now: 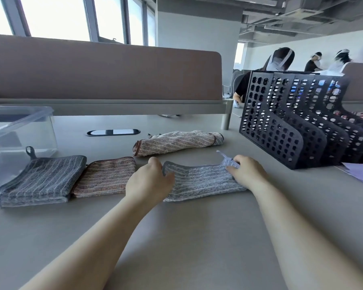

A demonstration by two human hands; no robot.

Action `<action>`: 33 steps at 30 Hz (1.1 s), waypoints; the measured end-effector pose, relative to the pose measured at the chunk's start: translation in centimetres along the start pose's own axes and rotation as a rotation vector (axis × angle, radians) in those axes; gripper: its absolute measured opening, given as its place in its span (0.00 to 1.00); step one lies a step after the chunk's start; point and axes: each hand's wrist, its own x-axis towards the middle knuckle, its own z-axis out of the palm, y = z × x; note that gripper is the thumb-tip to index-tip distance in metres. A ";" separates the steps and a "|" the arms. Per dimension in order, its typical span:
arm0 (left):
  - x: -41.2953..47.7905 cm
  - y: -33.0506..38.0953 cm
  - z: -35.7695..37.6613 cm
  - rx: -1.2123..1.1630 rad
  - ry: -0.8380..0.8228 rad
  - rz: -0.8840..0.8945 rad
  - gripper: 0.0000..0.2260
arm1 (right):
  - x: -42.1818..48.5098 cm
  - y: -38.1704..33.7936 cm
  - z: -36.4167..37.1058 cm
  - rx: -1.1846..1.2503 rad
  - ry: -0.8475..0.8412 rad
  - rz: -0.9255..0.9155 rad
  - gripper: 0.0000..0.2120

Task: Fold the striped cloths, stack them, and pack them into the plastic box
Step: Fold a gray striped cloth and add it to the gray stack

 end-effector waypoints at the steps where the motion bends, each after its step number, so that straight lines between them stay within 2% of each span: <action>1: 0.1 0.0 0.1 0.044 -0.001 0.007 0.15 | 0.0 -0.3 0.1 -0.067 0.012 0.024 0.09; 4: 0.8 -0.1 0.4 0.137 -0.065 0.020 0.15 | -0.1 -0.7 -0.2 -0.142 0.007 0.070 0.18; 6: 1.3 -0.1 0.3 0.144 -0.135 -0.014 0.16 | 0.0 -0.4 -0.6 -0.067 -0.046 0.102 0.27; 7: 1.3 0.1 0.2 0.164 -0.162 -0.027 0.17 | -0.1 -0.3 -0.8 -0.011 -0.083 0.107 0.28; 8: 1.3 0.3 0.1 0.203 -0.183 -0.026 0.18 | 0.0 -0.2 -1.0 0.043 -0.116 0.094 0.24; 10: 1.1 0.7 -0.1 0.288 -0.204 -0.005 0.17 | -0.1 0.0 -1.2 0.106 -0.149 0.058 0.10; 15: 0.7 1.1 -0.4 0.279 -0.242 0.025 0.14 | -0.3 -0.1 -1.2 0.205 -0.133 0.008 0.09; 18: 0.7 0.6 -0.1 0.101 -0.226 0.086 0.10 | -0.8 -0.7 -1.1 0.347 -0.081 -0.064 0.08; 22: 0.6 0.4 -0.4 -0.446 -0.167 0.028 0.13 | -0.9 -1.2 -1.4 0.561 -0.033 -0.089 0.10; 24: 0.7 0.2 -0.9 -0.612 -0.129 0.025 0.16 | -1.0 -1.2 -1.5 0.655 -0.026 -0.091 0.11; 26: 0.8 -0.2 -1.1 -0.630 -0.073 0.065 0.15 | -1.2 -1.2 -1.6 0.732 -0.021 -0.112 0.10; 30: 1.1 -0.8 -1.3 -0.698 0.074 0.061 0.06 | -1.3 -1.4 -1.8 0.864 0.020 -0.149 0.05; 33: 1.1 -1.2 -1.8 -0.798 0.142 0.052 0.16 | -1.2 -1.2 -2.0 0.982 0.032 -0.132 0.03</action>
